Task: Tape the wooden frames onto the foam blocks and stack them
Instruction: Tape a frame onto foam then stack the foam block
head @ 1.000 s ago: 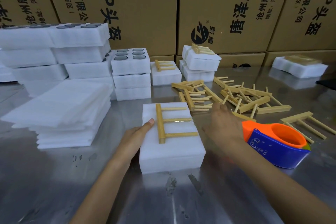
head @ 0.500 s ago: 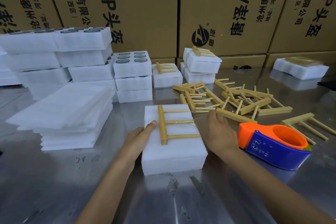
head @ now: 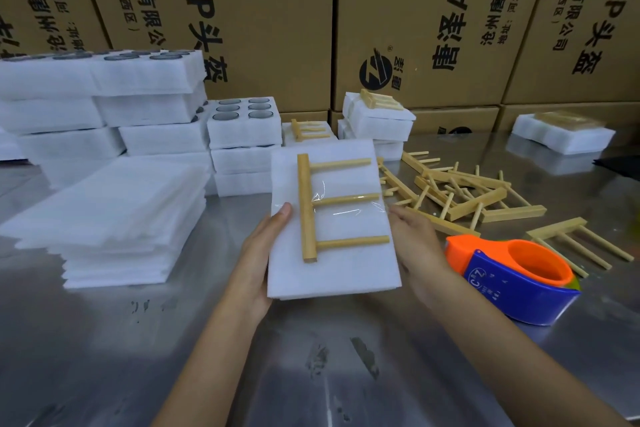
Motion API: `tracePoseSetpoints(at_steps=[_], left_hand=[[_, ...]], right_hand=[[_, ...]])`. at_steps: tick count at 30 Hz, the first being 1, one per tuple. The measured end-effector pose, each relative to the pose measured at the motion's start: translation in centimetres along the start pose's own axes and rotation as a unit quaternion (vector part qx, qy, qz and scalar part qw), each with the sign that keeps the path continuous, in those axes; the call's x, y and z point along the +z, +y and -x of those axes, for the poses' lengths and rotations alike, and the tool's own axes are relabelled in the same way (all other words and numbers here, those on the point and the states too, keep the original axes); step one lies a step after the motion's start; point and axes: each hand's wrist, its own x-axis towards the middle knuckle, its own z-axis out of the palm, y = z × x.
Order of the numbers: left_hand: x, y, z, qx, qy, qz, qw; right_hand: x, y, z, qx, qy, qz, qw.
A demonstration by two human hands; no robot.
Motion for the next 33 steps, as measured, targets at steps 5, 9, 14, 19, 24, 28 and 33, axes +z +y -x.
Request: tracePoseSetpoints(at_steps=[5, 9, 14, 19, 24, 28, 33], left_hand=[[0.3, -1.4, 0.0, -0.011, 0.007, 0.032, 0.999], [-0.1, -2.1, -0.1, -0.054, 0.052, 0.050, 0.996], [-0.6, -2.0, -0.3, -0.041, 0.093, 0.047, 0.994], [-1.0, -1.4, -0.3, -0.056, 0.096, 0.087, 0.990], [-1.6, -1.1, -0.4, -0.048, 0.077, 0.113, 0.989], [-1.5, -1.3, -0.8, -0.019, 0.096, 0.106, 0.990], [-1.2, -1.3, -0.4, -0.018, 0.123, 0.092, 0.988]], right_hand=[[0.3, 0.1, 0.2, 0.119, -0.019, -0.135, 0.984], [1.0, 0.7, 0.1, 0.145, -0.071, -0.191, 0.968], [1.8, 0.7, 0.2, 0.138, -0.045, -0.157, 0.977], [2.1, 0.9, 0.2, 0.137, -0.027, -0.151, 0.979], [2.2, 1.1, 0.4, 0.135, -0.037, -0.173, 0.975], [2.2, 1.4, 0.5, 0.123, -0.023, -0.167, 0.978], [2.0, 1.2, 0.6, 0.130, -0.078, -0.163, 0.975]])
